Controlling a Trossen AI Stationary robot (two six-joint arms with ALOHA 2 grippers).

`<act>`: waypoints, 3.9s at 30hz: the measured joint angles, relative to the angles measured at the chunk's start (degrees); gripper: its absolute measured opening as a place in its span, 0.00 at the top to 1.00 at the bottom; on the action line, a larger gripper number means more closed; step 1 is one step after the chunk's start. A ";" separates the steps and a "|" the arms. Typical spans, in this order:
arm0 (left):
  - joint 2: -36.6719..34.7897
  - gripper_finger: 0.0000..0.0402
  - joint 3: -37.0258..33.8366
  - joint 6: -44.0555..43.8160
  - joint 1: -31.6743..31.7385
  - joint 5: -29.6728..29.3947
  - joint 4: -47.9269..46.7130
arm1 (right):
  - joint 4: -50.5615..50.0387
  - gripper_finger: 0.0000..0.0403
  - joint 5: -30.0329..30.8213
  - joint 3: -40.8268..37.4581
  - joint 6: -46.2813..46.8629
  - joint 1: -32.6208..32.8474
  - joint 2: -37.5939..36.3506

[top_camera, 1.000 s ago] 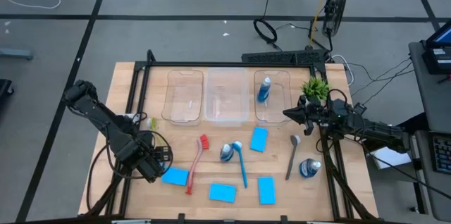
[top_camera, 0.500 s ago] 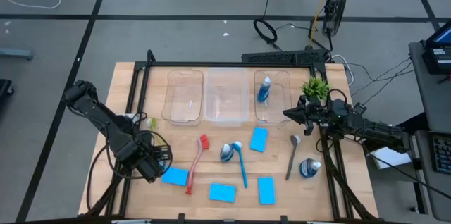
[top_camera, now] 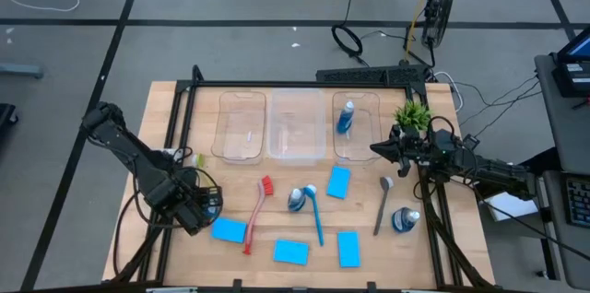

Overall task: Pick & Place Kitchen Sink Supplies
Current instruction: Put the blue dishwashing liquid bottle into the right transparent bin

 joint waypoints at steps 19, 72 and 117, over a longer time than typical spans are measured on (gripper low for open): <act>-11.47 0.62 0.02 36.55 5.63 -32.97 21.00 | 1.81 0.99 -0.11 0.00 4.39 0.00 -0.02; 11.69 0.62 25.05 101.07 41.68 1.08 41.85 | 0.79 0.99 -9.36 32.11 -26.02 0.02 41.34; 23.03 0.62 33.92 112.83 42.80 10.28 49.55 | 8.66 0.51 -22.79 41.09 -22.32 0.02 59.50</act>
